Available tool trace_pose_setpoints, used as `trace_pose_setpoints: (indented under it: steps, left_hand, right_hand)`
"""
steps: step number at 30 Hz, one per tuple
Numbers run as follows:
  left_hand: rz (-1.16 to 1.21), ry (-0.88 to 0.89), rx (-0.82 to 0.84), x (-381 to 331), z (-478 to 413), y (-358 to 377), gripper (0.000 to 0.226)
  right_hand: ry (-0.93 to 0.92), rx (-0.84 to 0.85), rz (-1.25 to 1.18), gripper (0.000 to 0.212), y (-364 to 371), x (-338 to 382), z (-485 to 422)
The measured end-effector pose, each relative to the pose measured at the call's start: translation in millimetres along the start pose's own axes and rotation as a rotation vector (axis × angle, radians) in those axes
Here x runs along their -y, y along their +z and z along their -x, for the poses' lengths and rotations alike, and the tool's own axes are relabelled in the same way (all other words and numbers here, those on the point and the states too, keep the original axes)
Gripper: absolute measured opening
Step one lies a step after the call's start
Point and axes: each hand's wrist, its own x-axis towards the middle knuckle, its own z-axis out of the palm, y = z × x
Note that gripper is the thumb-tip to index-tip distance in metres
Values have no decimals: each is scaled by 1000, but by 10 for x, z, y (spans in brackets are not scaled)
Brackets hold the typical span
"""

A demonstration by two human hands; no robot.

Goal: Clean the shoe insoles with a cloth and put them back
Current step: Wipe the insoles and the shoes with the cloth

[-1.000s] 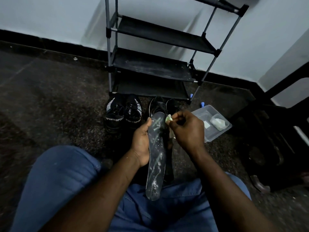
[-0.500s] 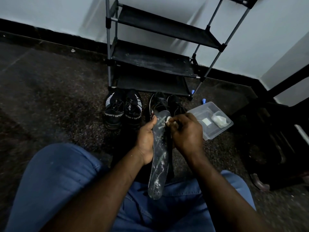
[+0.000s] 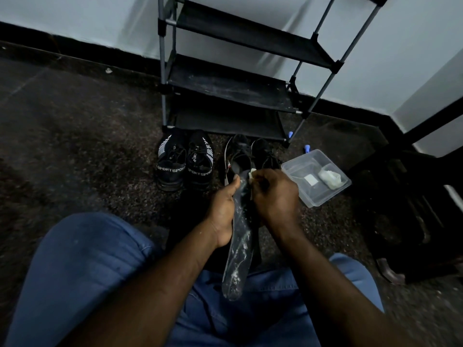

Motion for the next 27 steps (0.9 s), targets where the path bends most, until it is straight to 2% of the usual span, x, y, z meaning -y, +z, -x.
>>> trace_pose_setpoints:
  steps: [3, 6, 9, 11, 15, 21, 24, 27]
  left_hand:
    - [-11, 6, -58, 23, -26, -31, 56]
    - [-3, 32, -119, 42, -82, -82, 60]
    - [2, 12, -79, 43, -80, -67, 62]
    - [-18, 8, -51, 42, -77, -63, 61]
    - [-24, 5, -44, 26, -89, -40, 62]
    - [-4, 13, -120, 37, -160, -126, 69]
    - [3, -25, -67, 34, -126, -83, 69]
    - [-4, -25, -59, 45, -121, -73, 67]
  right_hand:
    - [6, 8, -23, 17, 71, 57, 66]
    - [-123, 45, -27, 23, 113, 116, 152]
    - [-159, 45, 113, 22, 77, 5, 51]
    - [-83, 10, 155, 20, 53, -104, -39]
    - [68, -14, -17, 21, 26, -141, -51]
    - [-122, 39, -13, 21, 150, 60, 102]
    - [-24, -13, 35, 20, 137, -79, -29]
    - [37, -20, -38, 20, 145, -88, -26]
